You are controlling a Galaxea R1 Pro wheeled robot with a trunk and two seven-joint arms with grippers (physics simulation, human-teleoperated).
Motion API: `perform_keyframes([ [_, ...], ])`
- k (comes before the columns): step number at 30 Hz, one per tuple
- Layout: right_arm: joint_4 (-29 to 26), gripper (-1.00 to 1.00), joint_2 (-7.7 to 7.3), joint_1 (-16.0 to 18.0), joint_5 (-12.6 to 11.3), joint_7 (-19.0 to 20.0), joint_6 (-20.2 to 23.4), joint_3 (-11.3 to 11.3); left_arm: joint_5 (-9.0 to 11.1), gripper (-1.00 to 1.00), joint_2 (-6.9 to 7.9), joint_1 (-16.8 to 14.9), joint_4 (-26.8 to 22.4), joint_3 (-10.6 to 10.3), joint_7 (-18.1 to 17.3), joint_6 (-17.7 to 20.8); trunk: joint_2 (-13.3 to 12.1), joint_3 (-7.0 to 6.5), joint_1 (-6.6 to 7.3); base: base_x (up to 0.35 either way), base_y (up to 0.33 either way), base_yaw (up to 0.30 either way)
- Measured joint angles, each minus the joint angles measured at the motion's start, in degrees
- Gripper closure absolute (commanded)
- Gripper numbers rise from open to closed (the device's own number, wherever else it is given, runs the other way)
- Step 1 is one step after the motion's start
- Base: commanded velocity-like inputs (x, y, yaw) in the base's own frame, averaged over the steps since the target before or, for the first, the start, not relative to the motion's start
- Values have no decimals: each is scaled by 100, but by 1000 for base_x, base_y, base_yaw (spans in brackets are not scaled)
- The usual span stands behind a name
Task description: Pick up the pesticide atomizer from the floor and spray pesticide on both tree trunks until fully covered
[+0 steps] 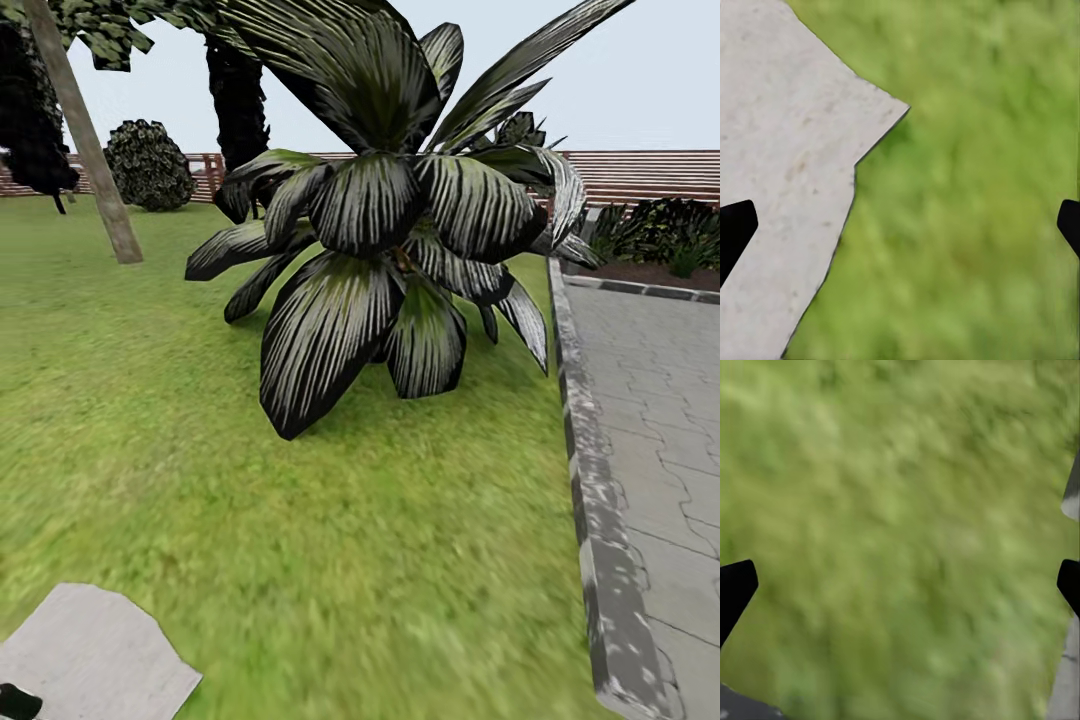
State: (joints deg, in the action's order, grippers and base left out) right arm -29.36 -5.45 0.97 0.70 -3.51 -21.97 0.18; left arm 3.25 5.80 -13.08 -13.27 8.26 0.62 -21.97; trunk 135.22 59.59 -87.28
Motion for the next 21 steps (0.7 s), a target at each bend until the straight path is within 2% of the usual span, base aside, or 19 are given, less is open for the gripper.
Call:
perform_keyframes([
  [12,0,-100,0,0,0,0,0,0,0,-100,0,1,0,0,1,0,0,0,0,225,-173,277],
  [21,0,-100,0,0,0,0,0,0,1,-100,0,-1,0,0,1,0,0,0,0,111,-61,277],
])
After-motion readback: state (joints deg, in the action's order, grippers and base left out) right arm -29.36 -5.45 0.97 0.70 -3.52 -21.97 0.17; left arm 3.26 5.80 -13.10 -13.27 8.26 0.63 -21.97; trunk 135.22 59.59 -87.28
